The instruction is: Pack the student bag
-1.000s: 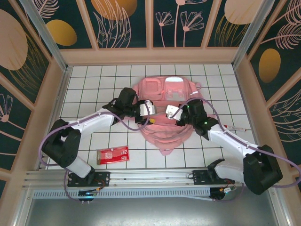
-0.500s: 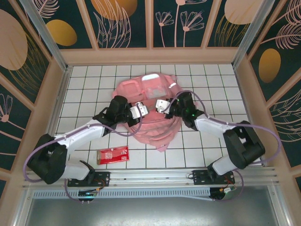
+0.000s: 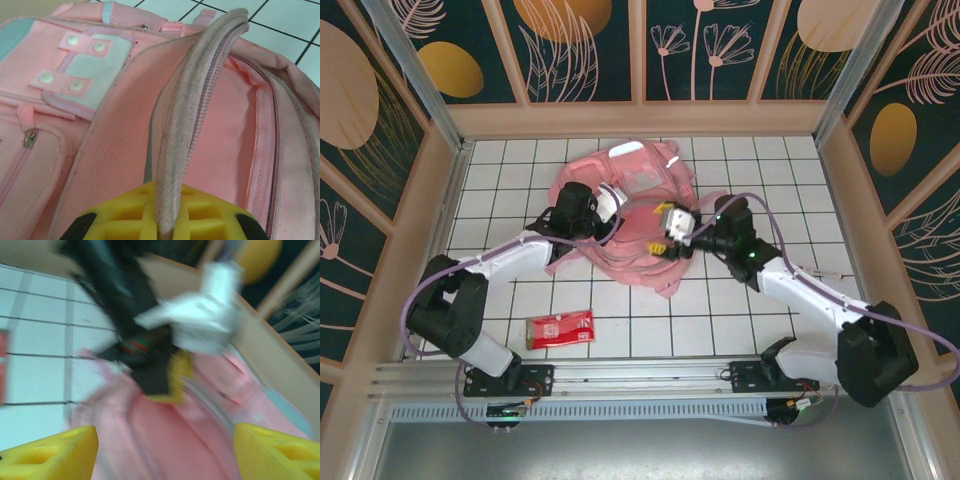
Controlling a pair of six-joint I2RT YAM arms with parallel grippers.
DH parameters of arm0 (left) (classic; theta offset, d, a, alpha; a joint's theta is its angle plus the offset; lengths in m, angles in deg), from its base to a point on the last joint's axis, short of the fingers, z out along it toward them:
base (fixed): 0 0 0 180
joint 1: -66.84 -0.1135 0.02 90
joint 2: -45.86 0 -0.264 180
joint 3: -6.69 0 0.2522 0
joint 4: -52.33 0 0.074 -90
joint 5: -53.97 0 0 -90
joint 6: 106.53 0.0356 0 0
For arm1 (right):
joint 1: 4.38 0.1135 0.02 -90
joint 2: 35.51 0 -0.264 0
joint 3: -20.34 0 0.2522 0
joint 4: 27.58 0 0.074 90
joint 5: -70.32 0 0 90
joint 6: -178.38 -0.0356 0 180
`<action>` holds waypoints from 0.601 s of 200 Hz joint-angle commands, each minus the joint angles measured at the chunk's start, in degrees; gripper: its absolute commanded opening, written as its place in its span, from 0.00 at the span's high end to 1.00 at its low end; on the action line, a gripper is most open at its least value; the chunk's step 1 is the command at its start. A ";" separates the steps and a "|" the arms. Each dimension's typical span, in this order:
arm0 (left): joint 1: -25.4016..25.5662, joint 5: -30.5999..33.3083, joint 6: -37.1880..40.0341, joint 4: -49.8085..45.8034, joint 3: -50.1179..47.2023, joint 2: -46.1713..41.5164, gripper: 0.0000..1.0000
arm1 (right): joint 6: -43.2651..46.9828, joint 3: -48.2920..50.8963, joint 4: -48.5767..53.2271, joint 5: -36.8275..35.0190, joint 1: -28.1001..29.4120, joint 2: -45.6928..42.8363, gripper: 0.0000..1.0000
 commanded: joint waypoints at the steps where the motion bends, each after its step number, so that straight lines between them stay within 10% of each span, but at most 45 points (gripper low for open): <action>1: -0.88 -2.53 -4.15 1.65 2.61 2.45 1.00 | -1.15 2.17 4.76 2.84 9.94 2.64 0.28; 19: -1.90 -2.47 -5.66 1.92 2.65 3.85 1.00 | -5.44 2.17 -4.75 1.13 16.88 10.17 0.28; 69: -8.51 -4.81 -16.98 -0.99 0.12 1.41 0.54 | -11.17 -9.71 -20.15 -2.99 27.14 36.73 0.22; 94: -9.91 0.37 -24.01 -8.86 -2.33 -7.27 0.03 | -11.51 -16.89 -17.12 -3.31 28.08 45.52 0.23; 120: -10.27 11.13 -36.37 -20.70 -5.22 -18.51 0.01 | -9.10 -23.86 -5.92 -2.75 28.31 51.90 0.25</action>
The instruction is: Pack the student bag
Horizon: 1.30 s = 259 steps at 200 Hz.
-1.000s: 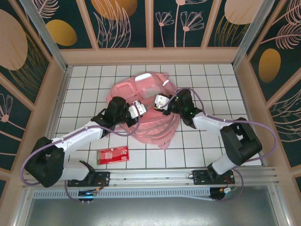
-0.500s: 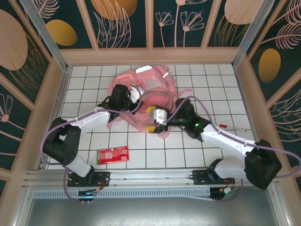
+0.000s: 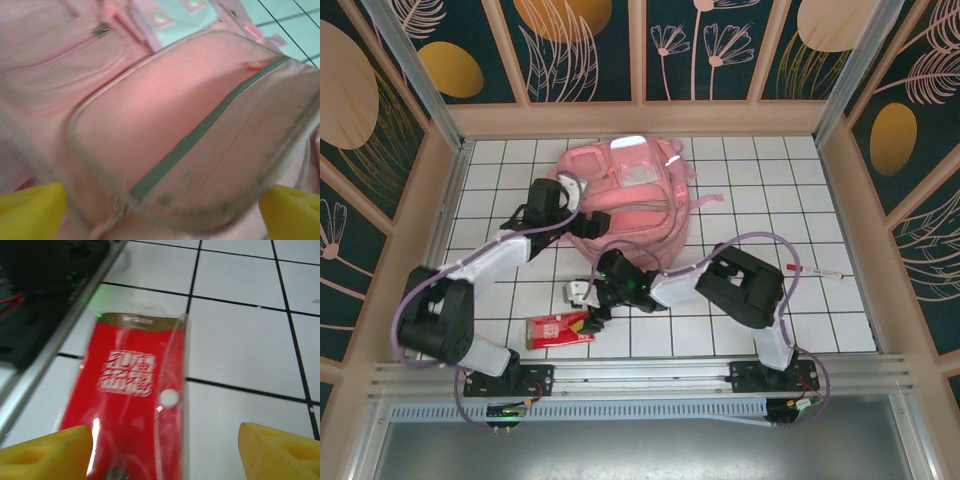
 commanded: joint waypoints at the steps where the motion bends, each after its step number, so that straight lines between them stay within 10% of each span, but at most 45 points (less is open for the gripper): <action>1: -0.34 10.56 -14.31 -12.11 -2.05 -10.41 0.01 | 0.70 -5.78 7.10 -0.08 0.23 4.34 0.25; 29: -1.08 17.05 -28.63 -28.79 -5.49 -19.86 0.01 | -0.24 -9.16 12.60 -0.56 -0.22 5.91 0.28; 55: -3.11 16.46 -38.83 -40.32 -10.01 -22.45 0.01 | 0.39 -12.13 17.96 -8.27 -0.30 7.42 0.60; 88: -4.38 11.37 -43.82 -42.47 -16.33 -22.41 0.01 | -7.76 -11.64 18.52 -12.10 -2.23 7.66 0.77; 170: -6.39 4.11 -56.92 -39.76 -22.85 -26.95 0.11 | -31.53 -13.20 17.96 -2.04 -8.73 1.33 0.93; 259: -7.69 7.17 -48.60 -39.00 -11.15 -27.51 0.01 | -24.87 -3.50 19.26 -11.61 -8.95 -11.66 1.00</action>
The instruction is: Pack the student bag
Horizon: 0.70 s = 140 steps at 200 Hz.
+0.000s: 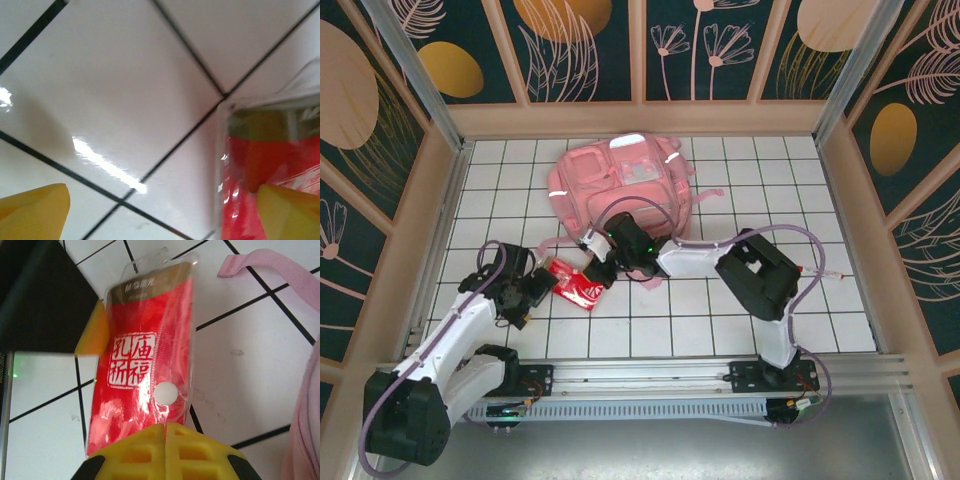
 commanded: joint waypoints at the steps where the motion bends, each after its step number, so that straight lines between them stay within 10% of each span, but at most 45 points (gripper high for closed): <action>1: -0.37 0.84 6.11 0.02 8.12 -0.47 0.01 | 1.42 2.84 0.27 -5.59 0.16 -5.47 1.00; 82: 2.65 -20.79 35.64 37.54 18.71 5.83 0.07 | -3.25 18.45 -3.21 -20.60 -11.13 -30.76 1.00; 140: 16.65 -13.77 90.78 27.54 26.78 26.71 0.13 | -9.74 24.18 0.20 -20.17 -34.59 -44.78 1.00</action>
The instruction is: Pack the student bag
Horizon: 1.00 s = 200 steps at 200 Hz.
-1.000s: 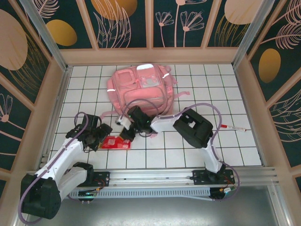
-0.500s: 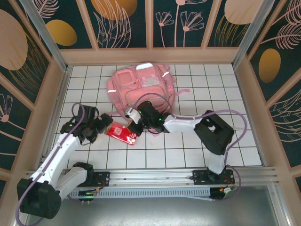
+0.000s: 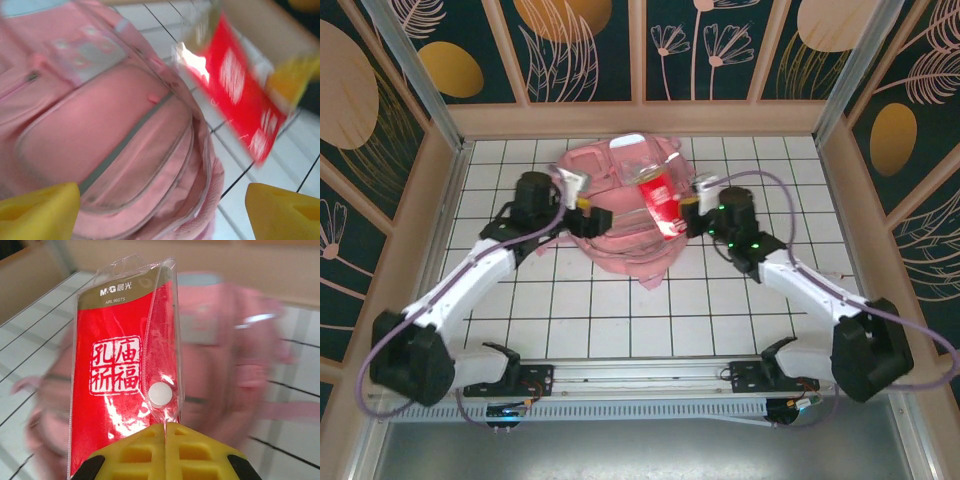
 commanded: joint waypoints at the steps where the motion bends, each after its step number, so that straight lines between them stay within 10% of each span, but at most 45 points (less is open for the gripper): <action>1: 4.36 3.69 30.49 -3.33 1.75 5.94 0.12 | -4.45 2.07 1.17 -0.70 -6.57 -4.18 1.00; 50: 6.62 20.15 32.47 3.38 4.09 15.87 0.12 | -5.39 5.14 2.25 5.11 -11.85 -9.72 1.00; 95: 6.70 31.67 28.85 2.15 11.00 21.73 0.69 | -6.24 7.40 6.00 16.80 -11.36 -9.20 1.00; 117: 6.67 27.85 30.57 1.57 11.61 21.20 1.00 | -5.33 8.04 10.09 19.33 -11.35 -9.62 1.00; 164: 6.65 17.89 19.45 -5.42 19.40 19.86 1.00 | -5.82 5.56 20.71 28.66 -7.04 -4.29 1.00; 200: 6.88 5.71 5.48 -3.67 22.04 20.33 1.00 | -22.65 1.23 17.56 19.04 -3.44 5.58 1.00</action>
